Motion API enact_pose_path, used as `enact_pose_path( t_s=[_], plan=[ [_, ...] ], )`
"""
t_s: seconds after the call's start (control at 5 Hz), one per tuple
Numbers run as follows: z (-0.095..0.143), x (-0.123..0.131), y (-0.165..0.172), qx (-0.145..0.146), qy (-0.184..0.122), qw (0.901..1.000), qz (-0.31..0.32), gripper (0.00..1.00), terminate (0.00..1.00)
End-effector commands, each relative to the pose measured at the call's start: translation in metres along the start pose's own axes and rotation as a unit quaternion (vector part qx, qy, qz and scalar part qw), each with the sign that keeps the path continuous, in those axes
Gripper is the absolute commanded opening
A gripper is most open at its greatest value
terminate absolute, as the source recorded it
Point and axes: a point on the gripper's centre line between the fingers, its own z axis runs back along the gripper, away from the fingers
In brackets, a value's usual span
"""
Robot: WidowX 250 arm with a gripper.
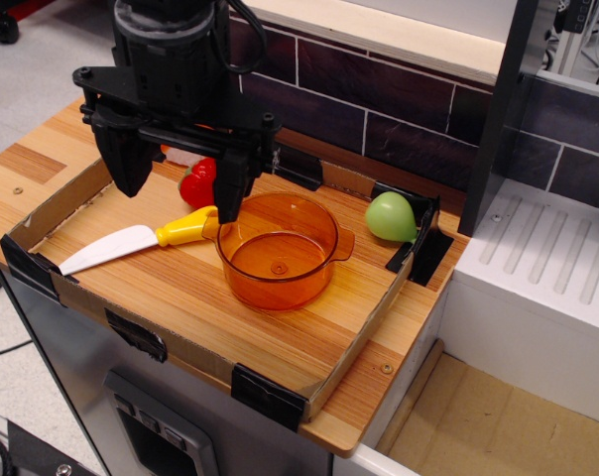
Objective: Put sushi in pot
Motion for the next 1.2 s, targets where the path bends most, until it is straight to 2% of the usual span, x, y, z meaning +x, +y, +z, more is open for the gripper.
enact_pose_path(
  t_s=[0.0,0.2,0.4,0.6,0.8,1.0],
  plan=[
    [0.0,0.0,0.0,0.0,0.0,1.0,0.0,1.0,0.0],
    [0.015,0.017,0.018,-0.055,-0.004,0.9947,0.086,1.0,0.0],
    [0.024,0.034,0.043,-0.108,-0.022,0.9707,0.213,1.0,0.0],
    [0.022,0.057,0.068,-0.077,-0.022,0.9402,0.331,1.0,0.0],
    [0.016,0.08,0.086,-0.063,0.002,0.8924,0.447,1.0,0.0],
    [-0.003,0.096,0.093,-0.021,0.029,0.8329,0.552,1.0,0.0]
  ],
)
